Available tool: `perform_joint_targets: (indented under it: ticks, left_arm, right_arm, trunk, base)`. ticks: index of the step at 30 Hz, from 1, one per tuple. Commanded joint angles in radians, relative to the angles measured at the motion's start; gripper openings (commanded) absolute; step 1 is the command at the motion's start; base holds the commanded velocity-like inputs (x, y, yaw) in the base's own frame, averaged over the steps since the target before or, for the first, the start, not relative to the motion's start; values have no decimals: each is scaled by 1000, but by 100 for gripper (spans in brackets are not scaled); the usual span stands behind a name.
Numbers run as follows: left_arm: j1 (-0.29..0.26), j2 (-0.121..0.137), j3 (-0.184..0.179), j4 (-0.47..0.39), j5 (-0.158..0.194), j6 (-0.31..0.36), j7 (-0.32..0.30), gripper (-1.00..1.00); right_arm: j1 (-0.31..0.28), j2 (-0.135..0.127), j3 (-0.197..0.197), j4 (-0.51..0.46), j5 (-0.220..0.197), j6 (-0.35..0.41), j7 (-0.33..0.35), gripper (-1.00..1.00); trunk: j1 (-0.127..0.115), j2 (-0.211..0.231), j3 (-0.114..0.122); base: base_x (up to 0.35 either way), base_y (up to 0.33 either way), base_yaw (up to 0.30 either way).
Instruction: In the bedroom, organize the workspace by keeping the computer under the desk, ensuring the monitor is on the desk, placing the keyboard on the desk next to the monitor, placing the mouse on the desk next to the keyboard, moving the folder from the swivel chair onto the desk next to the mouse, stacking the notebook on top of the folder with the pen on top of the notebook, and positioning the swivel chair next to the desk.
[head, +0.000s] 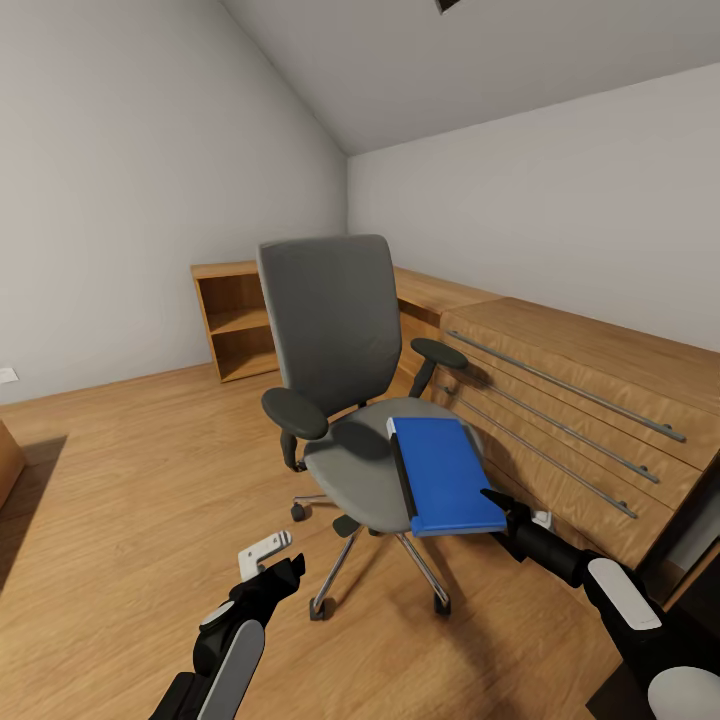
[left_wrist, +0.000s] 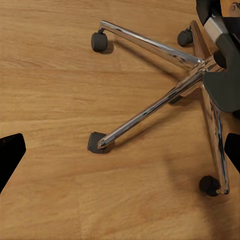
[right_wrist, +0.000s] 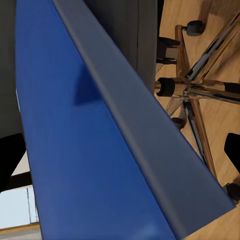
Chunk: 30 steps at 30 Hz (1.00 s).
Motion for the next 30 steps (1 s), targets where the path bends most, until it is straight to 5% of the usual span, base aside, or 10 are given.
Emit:
perform_joint_targets:
  ticks: [1, 3, 4, 18, 30]
  left_arm:
    - [-1, 0, -1, -1, 8, 1, 9, 100]
    - [-1, 0, -1, -1, 8, 1, 9, 100]
    - [-1, 0, -1, -1, 8, 1, 9, 100]
    - [-1, 0, -1, -1, 8, 1, 9, 100]
    - [-1, 0, -2, -1, 8, 1, 9, 100]
  right_arm:
    - [-1, 0, -3, 0, 0, 6, 2, 100]
    - [-1, 0, -3, 0, 0, 6, 2, 100]
    - [-1, 0, -2, 0, 0, 6, 2, -100]
    - [-1, 0, -2, 0, 0, 7, 2, -100]
    - [-1, 0, -1, -1, 0, 7, 2, -100]
  trunk:
    - [0, 0, -1]
    - [0, 0, -1]
    - [0, 0, -1]
    - [0, 0, -1]
    - [-6, 2, 45]
  base:
    - [0, 0, 0]
    - [0, 0, 0]
    - [0, 0, 0]
    - [0, 0, 0]
    - [0, 0, 0]
